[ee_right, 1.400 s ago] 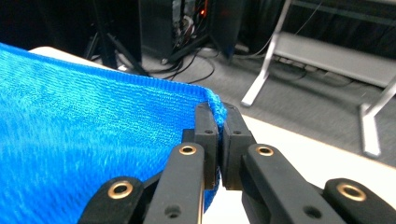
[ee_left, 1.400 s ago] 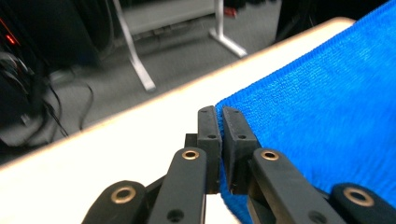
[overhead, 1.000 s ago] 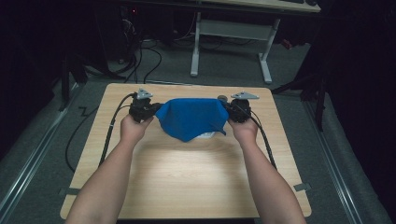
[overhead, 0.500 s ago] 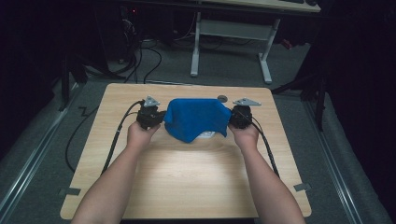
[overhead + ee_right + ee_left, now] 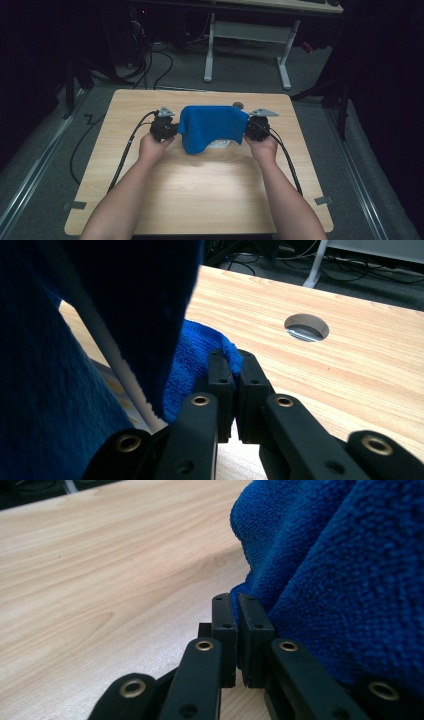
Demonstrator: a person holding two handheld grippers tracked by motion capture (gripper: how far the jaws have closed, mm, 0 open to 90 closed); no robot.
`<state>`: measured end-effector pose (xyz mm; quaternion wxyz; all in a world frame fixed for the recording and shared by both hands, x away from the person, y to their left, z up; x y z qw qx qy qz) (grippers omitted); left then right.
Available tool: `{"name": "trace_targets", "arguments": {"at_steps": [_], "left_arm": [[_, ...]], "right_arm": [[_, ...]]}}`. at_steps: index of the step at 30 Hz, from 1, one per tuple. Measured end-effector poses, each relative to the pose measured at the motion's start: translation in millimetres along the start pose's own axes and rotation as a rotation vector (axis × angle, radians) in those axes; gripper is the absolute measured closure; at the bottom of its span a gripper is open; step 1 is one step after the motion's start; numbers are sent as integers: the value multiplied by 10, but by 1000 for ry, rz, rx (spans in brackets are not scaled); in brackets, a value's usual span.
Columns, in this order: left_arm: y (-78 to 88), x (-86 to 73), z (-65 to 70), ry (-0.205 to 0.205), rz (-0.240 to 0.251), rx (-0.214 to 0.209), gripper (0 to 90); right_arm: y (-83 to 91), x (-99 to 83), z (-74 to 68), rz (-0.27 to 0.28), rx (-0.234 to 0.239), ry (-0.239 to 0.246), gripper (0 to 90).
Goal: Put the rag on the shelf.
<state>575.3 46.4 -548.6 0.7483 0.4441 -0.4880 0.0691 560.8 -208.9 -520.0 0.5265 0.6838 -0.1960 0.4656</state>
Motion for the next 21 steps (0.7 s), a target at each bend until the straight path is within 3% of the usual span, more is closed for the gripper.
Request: {"name": "trace_targets", "arguments": {"at_steps": [8,10,12,17,21], "left_arm": [[-84,-87,15,17,-41,-13,853],[-93,-99,4,29,-47,-11,802],[-83,-107,-27,39,-55,16,724],[84,-40,-119,84,27,44,633],[188,-37,-167,79,33,66,608]], "right_arm": [[3,-91,24,1,-5,-13,875],[5,-118,31,-7,-4,-20,853],[13,-119,37,-7,-4,-27,785],[80,-67,82,8,-20,-38,689],[155,-14,134,27,-31,-47,644]]}}
Point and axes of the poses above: each handheld gripper's, and its own axes: y roughly backward along the jaws, x roughly out of its top, z roughly to its right, the point moved 9 cm from there along -y, roughly forward along the jaws, and after that the axes turned 2 degrees about y, right-handed, at the moved point
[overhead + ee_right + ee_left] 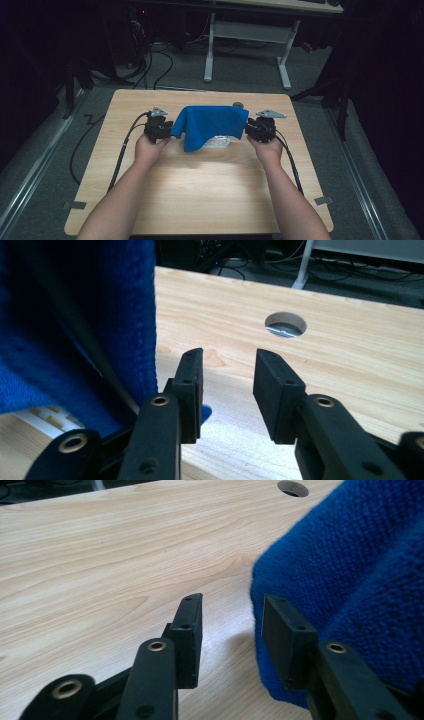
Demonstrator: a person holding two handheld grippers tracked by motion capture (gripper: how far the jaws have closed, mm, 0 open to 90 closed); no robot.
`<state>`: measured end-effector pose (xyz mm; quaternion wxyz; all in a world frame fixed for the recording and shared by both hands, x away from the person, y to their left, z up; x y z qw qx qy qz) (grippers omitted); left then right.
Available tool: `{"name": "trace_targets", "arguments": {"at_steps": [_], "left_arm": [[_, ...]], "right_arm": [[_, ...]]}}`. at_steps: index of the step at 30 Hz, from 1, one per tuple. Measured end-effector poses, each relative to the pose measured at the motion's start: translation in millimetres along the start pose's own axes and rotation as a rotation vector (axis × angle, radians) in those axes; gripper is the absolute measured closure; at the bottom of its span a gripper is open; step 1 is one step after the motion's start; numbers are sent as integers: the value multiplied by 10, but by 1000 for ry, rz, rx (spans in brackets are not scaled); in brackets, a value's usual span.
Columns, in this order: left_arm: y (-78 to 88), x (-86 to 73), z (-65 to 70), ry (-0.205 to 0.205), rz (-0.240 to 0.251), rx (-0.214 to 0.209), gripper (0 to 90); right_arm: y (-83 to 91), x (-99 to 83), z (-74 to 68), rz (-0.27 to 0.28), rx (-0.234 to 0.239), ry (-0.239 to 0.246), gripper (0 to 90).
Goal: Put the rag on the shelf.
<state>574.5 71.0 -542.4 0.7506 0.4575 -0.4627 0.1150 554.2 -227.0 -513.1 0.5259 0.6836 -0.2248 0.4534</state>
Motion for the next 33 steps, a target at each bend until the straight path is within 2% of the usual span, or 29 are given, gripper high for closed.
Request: {"name": "trace_targets", "arguments": {"at_steps": [10,13,18,21,26,27,28,33], "left_arm": [[181,17,16,-15,26,16,600],[249,6,12,0,41,17,596],[343,-90,6,7,55,29,583],[398,-166,-4,16,57,23,572],[499,-261,-17,18,66,30,549],[516,-274,-17,18,68,31,544],[539,-299,-17,17,63,33,540],[659,-382,-2,19,79,34,518]], "right_arm": [[172,100,36,30,-20,9,581],[232,120,44,36,-26,15,571],[344,141,53,55,-35,25,556],[420,120,56,73,-31,11,549],[482,64,33,57,-39,43,524],[507,56,24,70,-41,53,524],[524,52,18,81,-42,47,524],[621,-5,-18,65,-29,48,494]]}}
Point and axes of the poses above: each handheld gripper's, and its own axes: y roughly backward along the jaws, x roughly out of its top, z roughly to its right, the point moved 9 cm from there along -y, roughly forward along the jaws, and after that the axes turned 2 degrees about y, right-handed, at the moved point
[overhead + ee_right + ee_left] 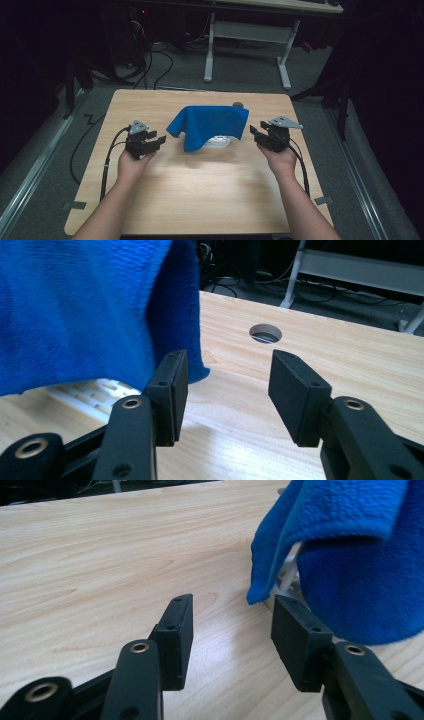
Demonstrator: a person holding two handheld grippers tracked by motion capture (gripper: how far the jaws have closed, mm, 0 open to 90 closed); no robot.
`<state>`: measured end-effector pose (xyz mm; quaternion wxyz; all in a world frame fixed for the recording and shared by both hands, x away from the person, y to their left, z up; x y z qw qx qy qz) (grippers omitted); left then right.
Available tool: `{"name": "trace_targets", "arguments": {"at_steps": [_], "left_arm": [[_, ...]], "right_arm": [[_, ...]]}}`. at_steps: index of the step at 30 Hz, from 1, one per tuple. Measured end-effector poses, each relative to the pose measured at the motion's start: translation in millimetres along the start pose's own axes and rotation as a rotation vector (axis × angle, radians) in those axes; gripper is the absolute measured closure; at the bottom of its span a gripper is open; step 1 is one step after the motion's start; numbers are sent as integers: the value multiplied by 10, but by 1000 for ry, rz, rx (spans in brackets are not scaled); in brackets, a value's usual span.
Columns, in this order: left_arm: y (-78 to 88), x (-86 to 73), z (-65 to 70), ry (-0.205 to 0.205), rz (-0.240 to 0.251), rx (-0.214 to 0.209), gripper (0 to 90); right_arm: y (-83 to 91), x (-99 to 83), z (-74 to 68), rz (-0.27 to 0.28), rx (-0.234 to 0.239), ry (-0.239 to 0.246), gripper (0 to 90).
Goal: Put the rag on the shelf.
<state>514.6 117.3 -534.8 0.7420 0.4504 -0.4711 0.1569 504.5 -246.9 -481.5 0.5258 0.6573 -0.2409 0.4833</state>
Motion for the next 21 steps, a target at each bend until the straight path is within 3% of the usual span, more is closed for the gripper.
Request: {"name": "trace_targets", "arguments": {"at_steps": [2,4,6,9,11,12,14,16,21], "left_arm": [[42,-26,11,-5,7,3,512],[93,-58,29,-5,13,2,505],[148,-100,61,-13,12,0,499],[219,-154,112,-21,13,-6,493],[278,-204,155,-22,12,-8,487],[306,-228,177,-19,11,-13,482],[356,-273,220,-14,12,-21,475],[416,-329,277,-20,14,-27,469],[577,-502,439,-35,-5,-33,451]], "right_arm": [[38,-4,-17,-1,6,6,485],[96,-3,-36,33,10,15,485],[130,-37,-56,15,10,18,465],[185,-80,-98,0,0,63,443],[228,-93,-149,6,7,90,434],[267,-97,-183,36,9,100,434],[308,-127,-228,18,12,108,415],[363,-159,-291,34,17,128,414],[511,-288,-462,34,28,130,387]]}}
Point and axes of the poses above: each handheld gripper's, and its own axes: y roughly backward along the jaws, x roughly out of its top, z roughly to its right, the point moved 9 cm from there along -y, roughly forward along the jaws, and after that the axes turned 2 degrees about y, right-handed, at the moved point
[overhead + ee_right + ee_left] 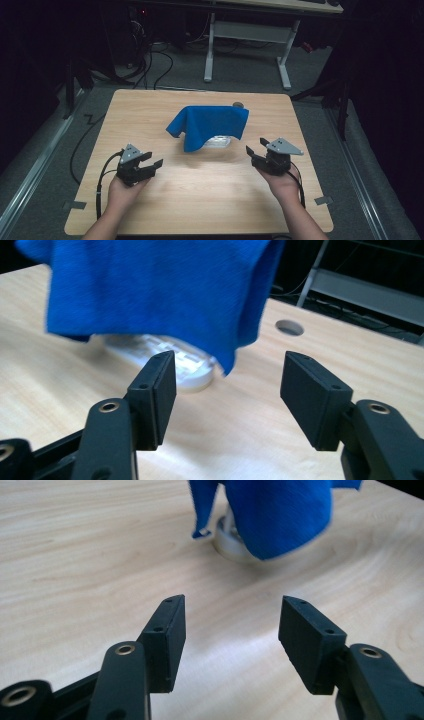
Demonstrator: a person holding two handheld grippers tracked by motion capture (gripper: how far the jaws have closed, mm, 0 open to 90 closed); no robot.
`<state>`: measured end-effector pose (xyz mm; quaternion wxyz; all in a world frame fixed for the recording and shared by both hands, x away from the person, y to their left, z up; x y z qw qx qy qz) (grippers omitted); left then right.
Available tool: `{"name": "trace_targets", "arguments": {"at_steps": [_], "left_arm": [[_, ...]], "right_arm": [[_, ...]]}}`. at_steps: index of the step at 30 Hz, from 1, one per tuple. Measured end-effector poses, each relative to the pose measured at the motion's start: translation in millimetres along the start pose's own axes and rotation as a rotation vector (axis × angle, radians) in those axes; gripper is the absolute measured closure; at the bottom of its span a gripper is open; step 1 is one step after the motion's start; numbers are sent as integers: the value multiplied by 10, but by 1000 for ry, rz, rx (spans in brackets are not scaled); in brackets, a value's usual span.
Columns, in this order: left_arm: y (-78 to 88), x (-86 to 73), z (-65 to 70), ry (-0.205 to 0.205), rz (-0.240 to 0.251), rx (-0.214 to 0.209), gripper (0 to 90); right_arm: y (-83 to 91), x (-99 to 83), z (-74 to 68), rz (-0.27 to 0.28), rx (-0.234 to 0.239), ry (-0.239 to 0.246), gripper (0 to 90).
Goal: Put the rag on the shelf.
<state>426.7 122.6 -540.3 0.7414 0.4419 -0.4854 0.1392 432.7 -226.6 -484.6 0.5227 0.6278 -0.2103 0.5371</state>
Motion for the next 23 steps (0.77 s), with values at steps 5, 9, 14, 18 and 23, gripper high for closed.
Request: {"name": "trace_targets", "arguments": {"at_steps": [5,9,14,18,23], "left_arm": [[114,-198,248,43,-10,-33,443],[128,-433,575,-1,-44,-57,427],[51,-643,1010,-102,-129,-104,411],[-9,-640,1090,-190,-140,-95,399],[-17,-635,1034,-162,-140,-89,398]], "right_arm": [[145,-146,-256,-4,21,6,366],[210,-336,-497,-32,44,5,362],[278,-712,-789,-62,82,-65,400],[236,-852,-884,-129,95,64,376],[155,-865,-876,-139,119,25,376]]}}
Point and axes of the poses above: each handheld gripper's, and its own axes: y roughly backward along the jaws, x roughly out of its top, z roughly to its right, the point moved 9 cm from there along -y, roughly forward along the jaws, and after that the axes turned 2 degrees about y, right-handed, at the moved point
